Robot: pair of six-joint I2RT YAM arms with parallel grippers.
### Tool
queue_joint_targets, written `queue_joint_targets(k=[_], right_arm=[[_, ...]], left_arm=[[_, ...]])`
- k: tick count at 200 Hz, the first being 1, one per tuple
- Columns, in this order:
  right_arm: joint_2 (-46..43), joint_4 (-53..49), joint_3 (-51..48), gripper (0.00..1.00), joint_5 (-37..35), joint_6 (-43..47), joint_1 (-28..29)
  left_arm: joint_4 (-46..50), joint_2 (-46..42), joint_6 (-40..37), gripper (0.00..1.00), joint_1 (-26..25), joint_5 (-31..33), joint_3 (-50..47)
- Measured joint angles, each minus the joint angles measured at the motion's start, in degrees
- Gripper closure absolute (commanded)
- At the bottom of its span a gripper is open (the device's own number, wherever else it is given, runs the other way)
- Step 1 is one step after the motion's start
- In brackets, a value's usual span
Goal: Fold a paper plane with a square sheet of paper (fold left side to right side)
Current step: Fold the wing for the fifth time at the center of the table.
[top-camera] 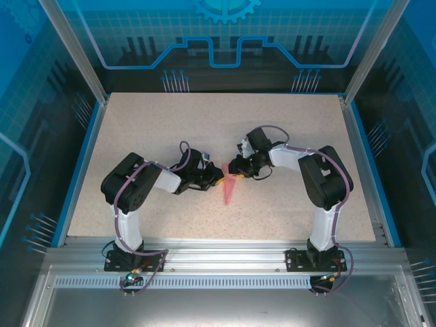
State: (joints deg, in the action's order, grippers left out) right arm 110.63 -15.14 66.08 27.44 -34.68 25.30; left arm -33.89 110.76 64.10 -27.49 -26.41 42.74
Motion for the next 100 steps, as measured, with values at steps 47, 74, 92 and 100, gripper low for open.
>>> queue_joint_targets(k=[47,74,92,100], right_arm=[[0.5,0.0,2.7,0.71,-0.1,0.0,-0.2],[2.6,-0.5,3.7,0.71,-1.4,0.3,-0.1],[4.0,-1.7,4.3,0.71,-3.1,0.9,-0.1],[4.5,-2.1,4.6,0.71,-3.5,1.2,-0.1]], left_arm=[[0.0,0.0,0.0,1.0,0.0,0.0,0.0],[0.1,0.0,0.0,1.0,0.0,0.0,0.0],[0.1,0.0,-0.1,1.0,0.0,0.0,0.0],[0.2,0.0,-0.1,1.0,0.0,0.0,0.1]])
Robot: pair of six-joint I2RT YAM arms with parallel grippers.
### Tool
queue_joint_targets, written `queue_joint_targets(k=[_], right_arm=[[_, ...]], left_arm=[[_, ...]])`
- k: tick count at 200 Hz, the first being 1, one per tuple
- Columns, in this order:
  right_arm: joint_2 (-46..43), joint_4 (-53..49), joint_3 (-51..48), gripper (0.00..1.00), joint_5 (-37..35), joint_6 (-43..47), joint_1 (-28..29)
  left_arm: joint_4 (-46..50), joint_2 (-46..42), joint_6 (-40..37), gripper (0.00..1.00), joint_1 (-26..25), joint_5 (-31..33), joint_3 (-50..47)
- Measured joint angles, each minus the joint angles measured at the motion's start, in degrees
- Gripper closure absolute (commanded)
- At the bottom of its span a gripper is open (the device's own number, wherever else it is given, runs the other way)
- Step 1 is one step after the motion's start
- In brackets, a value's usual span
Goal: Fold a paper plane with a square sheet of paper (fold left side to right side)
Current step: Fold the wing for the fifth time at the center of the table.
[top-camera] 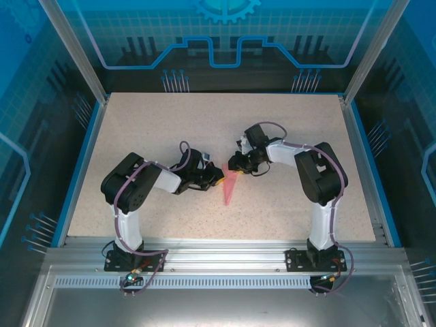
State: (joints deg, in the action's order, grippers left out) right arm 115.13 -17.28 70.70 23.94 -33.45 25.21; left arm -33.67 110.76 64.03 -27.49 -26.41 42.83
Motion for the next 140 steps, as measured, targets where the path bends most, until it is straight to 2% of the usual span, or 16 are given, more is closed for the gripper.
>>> queue_joint_targets(k=[80,140], right_arm=[[0.2,-1.1,0.7,0.7,-1.1,1.8,-0.3],[3.3,-2.8,5.9,0.7,-2.0,3.1,-3.8]], left_arm=[[0.6,0.0,-0.1,1.0,0.0,0.0,0.2],[1.1,0.0,-0.1,1.0,0.0,0.0,0.5]])
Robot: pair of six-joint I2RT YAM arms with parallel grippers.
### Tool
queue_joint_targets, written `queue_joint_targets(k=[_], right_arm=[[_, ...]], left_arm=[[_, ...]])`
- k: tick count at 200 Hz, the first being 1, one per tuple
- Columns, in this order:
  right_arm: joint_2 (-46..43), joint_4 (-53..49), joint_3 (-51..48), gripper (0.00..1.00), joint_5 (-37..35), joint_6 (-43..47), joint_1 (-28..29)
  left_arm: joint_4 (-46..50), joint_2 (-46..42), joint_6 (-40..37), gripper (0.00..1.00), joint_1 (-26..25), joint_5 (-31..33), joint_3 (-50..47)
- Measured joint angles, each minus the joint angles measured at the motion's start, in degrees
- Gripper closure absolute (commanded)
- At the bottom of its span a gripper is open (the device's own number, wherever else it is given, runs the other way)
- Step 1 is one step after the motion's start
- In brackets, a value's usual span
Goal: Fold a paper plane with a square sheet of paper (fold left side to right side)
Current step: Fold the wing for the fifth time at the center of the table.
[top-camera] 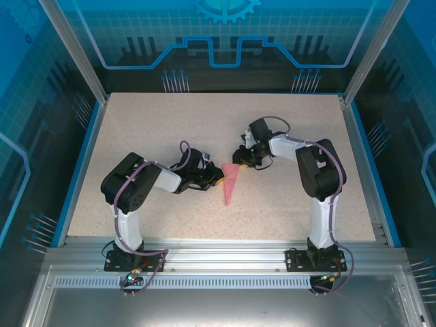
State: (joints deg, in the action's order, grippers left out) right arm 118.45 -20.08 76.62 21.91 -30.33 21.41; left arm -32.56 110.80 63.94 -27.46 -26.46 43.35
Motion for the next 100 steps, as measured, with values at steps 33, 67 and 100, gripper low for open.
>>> queue_joint_targets(k=[33,67,100], right_arm=[[0.8,-0.3,2.4,0.7,-1.0,0.8,-1.8],[-2.3,-0.4,1.0,0.7,-1.7,1.3,-3.1],[-8.3,1.1,-3.5,0.7,0.6,0.1,-0.5]], left_arm=[[0.0,0.0,0.0,1.0,0.0,0.0,0.0],[0.0,0.0,0.0,1.0,0.0,0.0,0.0],[0.1,0.0,0.0,1.0,0.0,0.0,0.0]])
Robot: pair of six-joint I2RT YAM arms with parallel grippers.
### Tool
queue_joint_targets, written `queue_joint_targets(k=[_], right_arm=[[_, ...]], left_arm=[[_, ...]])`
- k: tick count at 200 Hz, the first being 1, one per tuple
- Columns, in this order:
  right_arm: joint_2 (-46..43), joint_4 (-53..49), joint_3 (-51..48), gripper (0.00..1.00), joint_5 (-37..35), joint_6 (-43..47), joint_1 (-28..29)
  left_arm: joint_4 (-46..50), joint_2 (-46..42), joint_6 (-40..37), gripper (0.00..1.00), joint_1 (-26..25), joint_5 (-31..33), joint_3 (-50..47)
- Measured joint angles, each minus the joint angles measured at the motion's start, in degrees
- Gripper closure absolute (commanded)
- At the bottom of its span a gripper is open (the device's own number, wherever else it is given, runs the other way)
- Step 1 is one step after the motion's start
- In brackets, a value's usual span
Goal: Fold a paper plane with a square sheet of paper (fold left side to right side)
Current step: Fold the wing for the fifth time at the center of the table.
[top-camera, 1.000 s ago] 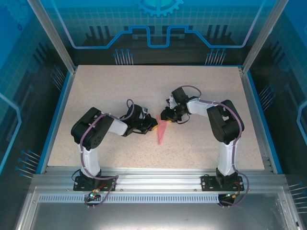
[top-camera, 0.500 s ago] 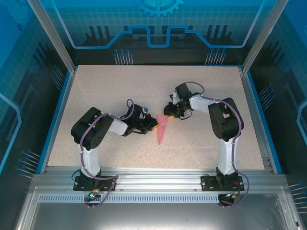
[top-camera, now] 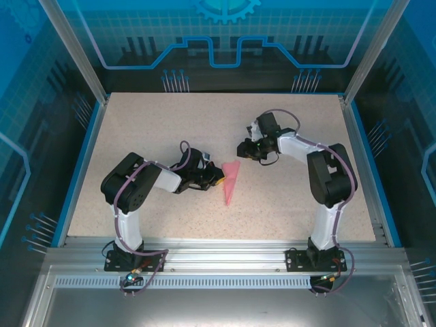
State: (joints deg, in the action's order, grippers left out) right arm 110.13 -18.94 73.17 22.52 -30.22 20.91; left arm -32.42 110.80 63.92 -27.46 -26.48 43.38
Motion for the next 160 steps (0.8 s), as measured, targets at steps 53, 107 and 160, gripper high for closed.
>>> queue_joint_targets(k=[53,107,160], right_arm=[[2.4,3.2,-3.5,0.71,1.0,-4.6,5.5],[4.2,4.0,-4.6,0.71,0.6,-5.9,4.9],[4.3,4.1,-4.6,0.71,0.8,-5.8,4.9]], left_arm=[[0.1,0.0,0.0,1.0,0.0,0.0,0.0],[0.2,-0.2,-0.5,0.98,0.0,0.0,0.0],[6.5,-7.1,-4.6,0.71,-0.2,2.8,-2.4]])
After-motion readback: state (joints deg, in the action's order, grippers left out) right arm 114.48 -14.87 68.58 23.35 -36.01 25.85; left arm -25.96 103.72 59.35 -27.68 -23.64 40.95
